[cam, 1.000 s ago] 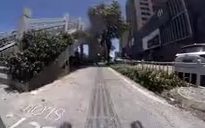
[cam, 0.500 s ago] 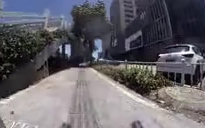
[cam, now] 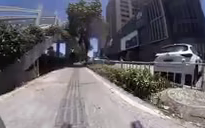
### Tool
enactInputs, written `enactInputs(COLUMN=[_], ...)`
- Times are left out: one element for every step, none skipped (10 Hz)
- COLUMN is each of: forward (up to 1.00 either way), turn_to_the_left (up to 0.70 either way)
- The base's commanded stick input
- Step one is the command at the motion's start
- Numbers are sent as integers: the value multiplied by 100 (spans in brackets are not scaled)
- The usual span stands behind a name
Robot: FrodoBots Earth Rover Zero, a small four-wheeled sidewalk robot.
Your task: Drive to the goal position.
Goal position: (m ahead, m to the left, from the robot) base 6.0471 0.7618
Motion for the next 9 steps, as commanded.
enactInputs(forward=[45, 45, 45, 45, 45, 45, 45, 45, 45], turn_to_the_left=[0, 0, 0, 0, 0, 0, 0, 0, 0])
